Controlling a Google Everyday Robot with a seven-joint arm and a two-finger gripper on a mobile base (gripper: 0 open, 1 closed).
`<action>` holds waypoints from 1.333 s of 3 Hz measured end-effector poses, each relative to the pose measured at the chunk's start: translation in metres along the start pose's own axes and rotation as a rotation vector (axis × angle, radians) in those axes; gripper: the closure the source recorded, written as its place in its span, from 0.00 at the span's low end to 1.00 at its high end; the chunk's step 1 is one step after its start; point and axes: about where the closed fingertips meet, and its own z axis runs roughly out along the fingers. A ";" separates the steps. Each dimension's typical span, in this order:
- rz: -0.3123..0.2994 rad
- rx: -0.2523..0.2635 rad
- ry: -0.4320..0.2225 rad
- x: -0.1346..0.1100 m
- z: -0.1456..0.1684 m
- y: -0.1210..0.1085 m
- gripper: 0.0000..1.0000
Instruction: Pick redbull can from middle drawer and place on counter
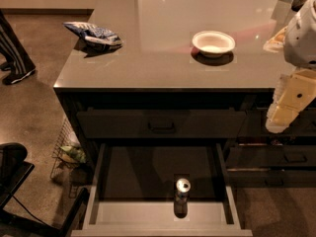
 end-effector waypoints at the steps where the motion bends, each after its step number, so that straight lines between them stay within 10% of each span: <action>1: 0.000 0.000 0.000 0.000 0.000 0.000 0.00; 4: 0.145 0.062 -0.269 0.064 0.065 0.037 0.00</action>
Offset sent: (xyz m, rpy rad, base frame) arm -0.0133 -0.0261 -0.0301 0.1481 -0.0884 -0.0327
